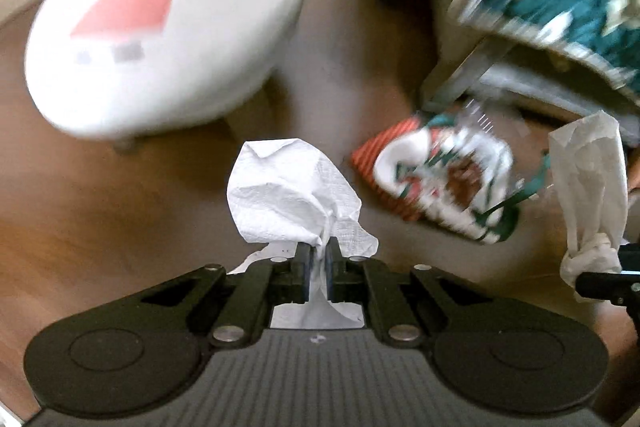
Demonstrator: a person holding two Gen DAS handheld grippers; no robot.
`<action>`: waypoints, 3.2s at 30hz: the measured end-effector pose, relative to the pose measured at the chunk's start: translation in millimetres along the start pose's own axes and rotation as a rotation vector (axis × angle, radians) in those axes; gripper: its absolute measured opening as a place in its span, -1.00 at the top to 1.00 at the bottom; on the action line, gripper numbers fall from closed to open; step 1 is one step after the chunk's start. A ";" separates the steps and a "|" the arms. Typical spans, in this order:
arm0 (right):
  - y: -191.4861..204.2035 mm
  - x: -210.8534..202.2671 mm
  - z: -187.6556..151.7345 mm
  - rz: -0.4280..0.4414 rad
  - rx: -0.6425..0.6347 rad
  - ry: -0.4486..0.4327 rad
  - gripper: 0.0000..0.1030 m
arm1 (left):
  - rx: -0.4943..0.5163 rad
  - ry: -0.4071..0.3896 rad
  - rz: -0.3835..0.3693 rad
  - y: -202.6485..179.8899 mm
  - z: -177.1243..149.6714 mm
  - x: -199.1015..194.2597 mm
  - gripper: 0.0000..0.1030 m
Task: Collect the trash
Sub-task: 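Lift both white tissues up toward the teal bin, then open both grippers inside the teal bin to drop the tissues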
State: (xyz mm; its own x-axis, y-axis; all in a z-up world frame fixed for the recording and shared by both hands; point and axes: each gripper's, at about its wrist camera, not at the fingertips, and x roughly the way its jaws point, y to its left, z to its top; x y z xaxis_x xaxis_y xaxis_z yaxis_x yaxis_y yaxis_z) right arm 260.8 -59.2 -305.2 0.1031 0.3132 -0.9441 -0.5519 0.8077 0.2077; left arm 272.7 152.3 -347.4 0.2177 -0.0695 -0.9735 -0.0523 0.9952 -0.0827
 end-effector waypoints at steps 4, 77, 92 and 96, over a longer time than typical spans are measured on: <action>10.0 -51.2 5.9 -0.009 0.008 -0.078 0.61 | 0.047 -0.103 -0.018 -10.9 16.1 -58.4 0.87; -111.1 -437.8 138.8 -0.212 0.049 -0.734 0.59 | 0.258 -0.753 -0.093 -294.0 244.0 -442.2 0.86; -122.6 -398.6 162.6 -0.227 0.061 -0.664 0.41 | 0.225 -0.577 -0.102 -278.9 271.6 -361.7 0.86; -125.1 -397.0 162.3 -0.236 0.060 -0.655 0.37 | 0.200 -0.551 -0.109 -277.9 274.2 -353.5 0.78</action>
State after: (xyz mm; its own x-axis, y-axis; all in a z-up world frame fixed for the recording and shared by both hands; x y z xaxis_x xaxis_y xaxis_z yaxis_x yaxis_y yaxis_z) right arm 423.3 -203.4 85.2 0.7030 0.3473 -0.6207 -0.4085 0.9115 0.0473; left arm 477.6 -80.8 78.2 0.6876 -0.1794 -0.7036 0.1719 0.9817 -0.0823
